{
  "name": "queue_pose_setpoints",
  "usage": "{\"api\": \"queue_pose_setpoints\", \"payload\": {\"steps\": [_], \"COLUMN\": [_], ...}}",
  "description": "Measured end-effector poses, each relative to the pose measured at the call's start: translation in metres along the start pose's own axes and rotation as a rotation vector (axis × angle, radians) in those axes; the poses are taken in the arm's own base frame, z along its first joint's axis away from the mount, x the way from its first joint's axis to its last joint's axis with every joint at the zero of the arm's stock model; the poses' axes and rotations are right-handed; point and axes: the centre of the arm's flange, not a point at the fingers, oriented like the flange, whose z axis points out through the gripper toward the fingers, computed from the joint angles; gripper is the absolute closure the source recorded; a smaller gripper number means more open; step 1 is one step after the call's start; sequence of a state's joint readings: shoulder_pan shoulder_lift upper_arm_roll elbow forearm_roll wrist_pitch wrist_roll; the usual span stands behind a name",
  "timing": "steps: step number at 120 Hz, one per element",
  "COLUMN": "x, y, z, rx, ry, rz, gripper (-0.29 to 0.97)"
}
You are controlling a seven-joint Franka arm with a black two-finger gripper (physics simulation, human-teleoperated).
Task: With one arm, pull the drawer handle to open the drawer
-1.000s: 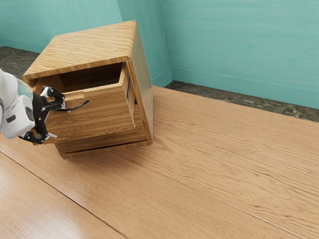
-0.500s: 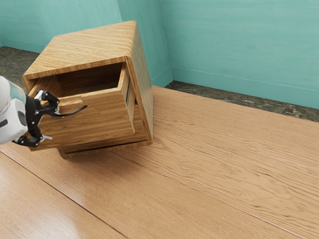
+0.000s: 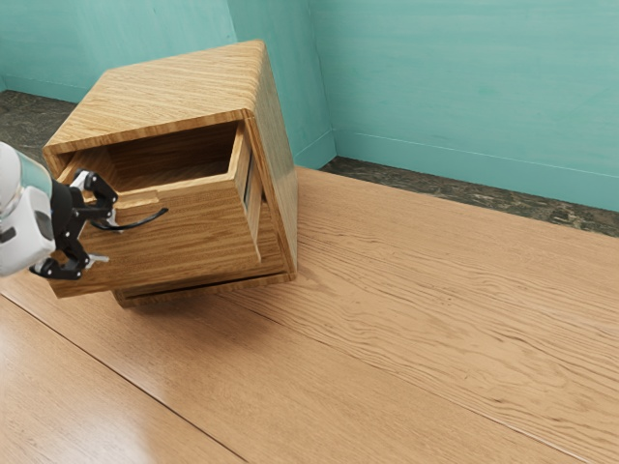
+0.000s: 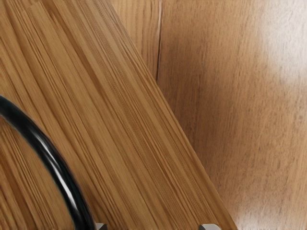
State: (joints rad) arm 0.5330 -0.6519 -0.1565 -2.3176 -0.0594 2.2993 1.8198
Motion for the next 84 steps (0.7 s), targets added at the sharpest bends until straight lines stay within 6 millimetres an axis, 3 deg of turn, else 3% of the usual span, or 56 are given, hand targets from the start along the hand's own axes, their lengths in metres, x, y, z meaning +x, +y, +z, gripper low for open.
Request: {"api": "queue_pose_setpoints", "payload": {"steps": [14,34,53,60,63,68,73,77,84], "x": [0.001,0.006,0.016,0.034,0.045,0.074,0.109,0.13,0.164], "y": [-0.003,-0.007,-0.014,-0.029,-0.039,-0.056,-0.071,-0.081,-0.102], "z": [-0.006,-0.02,-0.036,-0.064,-0.085,-0.125,-0.149,-0.148,-0.118], "rx": [0.009,0.035,0.061,0.097,0.123,0.159,0.156,0.115,-0.007], "ry": [0.0,0.002,0.002,0.01,0.022,0.044,0.083,0.132,0.245], "rz": [-0.002,0.006,0.025,0.057,0.07,0.085,0.078,0.041,-0.052], "gripper": [0.51,0.31,0.23,0.21,0.2,0.17,0.15,0.13,0.1]}}
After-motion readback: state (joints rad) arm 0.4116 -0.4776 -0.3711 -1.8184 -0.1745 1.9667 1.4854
